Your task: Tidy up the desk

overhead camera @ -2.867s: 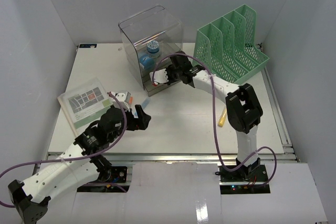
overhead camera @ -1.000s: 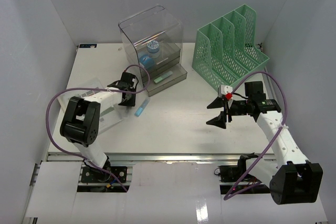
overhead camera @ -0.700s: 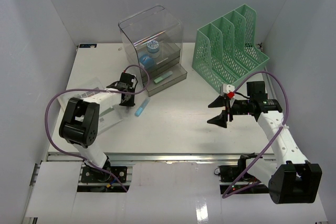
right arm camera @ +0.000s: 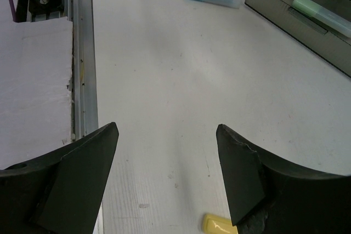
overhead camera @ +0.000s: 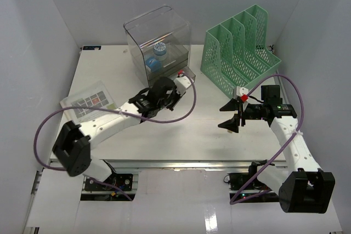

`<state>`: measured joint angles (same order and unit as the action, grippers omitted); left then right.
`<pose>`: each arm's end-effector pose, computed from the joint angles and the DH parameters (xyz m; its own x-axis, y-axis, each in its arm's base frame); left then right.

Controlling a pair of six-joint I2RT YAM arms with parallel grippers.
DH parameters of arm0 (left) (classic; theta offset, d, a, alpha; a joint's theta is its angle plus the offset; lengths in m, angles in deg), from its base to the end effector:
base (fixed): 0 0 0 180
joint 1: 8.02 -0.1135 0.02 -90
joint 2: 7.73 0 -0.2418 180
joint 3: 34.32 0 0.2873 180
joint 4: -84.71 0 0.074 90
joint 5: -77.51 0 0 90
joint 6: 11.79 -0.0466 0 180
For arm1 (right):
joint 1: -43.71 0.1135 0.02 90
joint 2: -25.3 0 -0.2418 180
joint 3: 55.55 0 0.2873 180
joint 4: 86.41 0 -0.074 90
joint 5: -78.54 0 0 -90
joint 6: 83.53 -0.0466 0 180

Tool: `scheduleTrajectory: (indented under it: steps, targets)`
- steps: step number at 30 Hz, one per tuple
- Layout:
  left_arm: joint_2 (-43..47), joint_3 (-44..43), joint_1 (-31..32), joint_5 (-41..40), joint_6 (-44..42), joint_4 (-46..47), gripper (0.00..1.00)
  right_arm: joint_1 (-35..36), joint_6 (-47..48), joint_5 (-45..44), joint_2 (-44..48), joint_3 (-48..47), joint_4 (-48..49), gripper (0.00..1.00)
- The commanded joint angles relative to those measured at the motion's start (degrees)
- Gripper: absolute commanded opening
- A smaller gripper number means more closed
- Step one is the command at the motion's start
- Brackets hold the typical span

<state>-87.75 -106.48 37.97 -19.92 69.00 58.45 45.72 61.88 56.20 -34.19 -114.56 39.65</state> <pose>0.2560 -0.2563 0.2449 -0.2825 0.5208 -0.8056 0.6929 0.6915 0.2041 0.2362 0.0514 0.2448 -0.0077 -0.3134 -0.9496 -0.9820 0.1815 -0.0519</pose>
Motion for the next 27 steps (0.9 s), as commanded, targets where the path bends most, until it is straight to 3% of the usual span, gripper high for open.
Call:
scheduleTrajectory:
  steps: [1,6,17,27]
  targets:
    - [-13.05,-11.26,0.08,-11.32,-13.41,1.32,0.06,-1.22,-0.37,2.00,0.36,0.47,-0.12,0.79]
    - [-22.87,-19.57,-1.60,-12.44,-23.62,3.30,0.06,-3.33,-0.21,2.56,0.35,0.73,-0.30,0.79]
    - [-32.43,-27.93,-6.91,-11.22,-27.77,2.61,0.12,-3.77,0.93,2.92,-0.18,0.55,-1.58,0.79]
    - [-33.31,-25.23,-7.45,-12.60,-25.23,2.60,0.49,-5.00,1.15,1.77,0.39,0.99,-1.49,0.79]
